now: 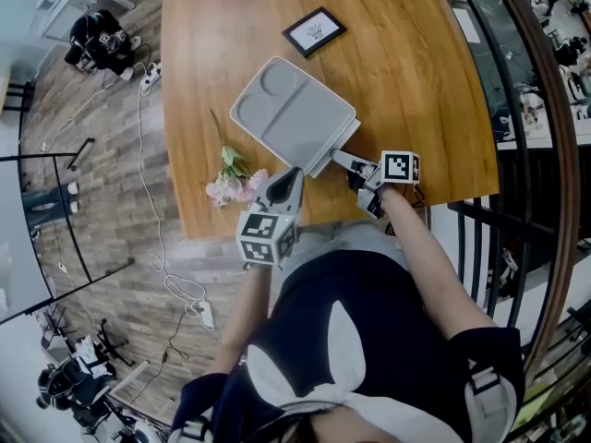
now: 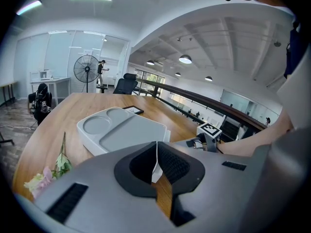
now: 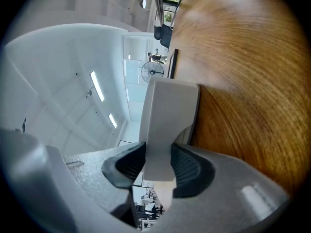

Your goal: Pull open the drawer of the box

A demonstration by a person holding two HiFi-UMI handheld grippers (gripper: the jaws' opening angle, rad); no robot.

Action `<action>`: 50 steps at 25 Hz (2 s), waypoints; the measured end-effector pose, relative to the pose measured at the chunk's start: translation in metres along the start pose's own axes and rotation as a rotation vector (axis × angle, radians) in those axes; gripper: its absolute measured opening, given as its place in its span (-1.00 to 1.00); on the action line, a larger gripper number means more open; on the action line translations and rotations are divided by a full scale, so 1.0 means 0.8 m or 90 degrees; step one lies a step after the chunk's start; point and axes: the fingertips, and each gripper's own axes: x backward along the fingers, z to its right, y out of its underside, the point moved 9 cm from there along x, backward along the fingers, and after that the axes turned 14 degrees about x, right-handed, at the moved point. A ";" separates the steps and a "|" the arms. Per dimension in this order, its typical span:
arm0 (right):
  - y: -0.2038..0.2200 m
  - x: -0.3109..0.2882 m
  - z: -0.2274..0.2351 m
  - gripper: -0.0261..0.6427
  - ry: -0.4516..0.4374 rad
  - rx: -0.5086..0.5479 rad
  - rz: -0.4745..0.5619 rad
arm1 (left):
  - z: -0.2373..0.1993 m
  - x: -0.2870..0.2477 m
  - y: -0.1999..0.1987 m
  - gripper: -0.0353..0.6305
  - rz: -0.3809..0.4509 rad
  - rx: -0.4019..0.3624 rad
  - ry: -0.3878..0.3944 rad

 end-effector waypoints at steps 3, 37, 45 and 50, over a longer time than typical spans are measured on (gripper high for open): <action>0.001 0.005 0.001 -0.44 0.002 -0.002 0.000 | 0.003 0.000 0.002 -0.82 -0.001 -0.001 0.002; 0.007 0.018 0.001 -0.44 0.042 -0.028 -0.001 | 0.001 -0.012 0.006 -0.82 -0.017 0.004 0.019; 0.004 0.020 -0.003 -0.44 0.027 -0.009 -0.006 | 0.007 -0.014 0.005 -0.84 -0.012 -0.002 0.030; 0.005 0.020 -0.003 -0.43 0.041 -0.017 -0.014 | 0.006 -0.015 0.006 -0.84 -0.008 0.001 0.034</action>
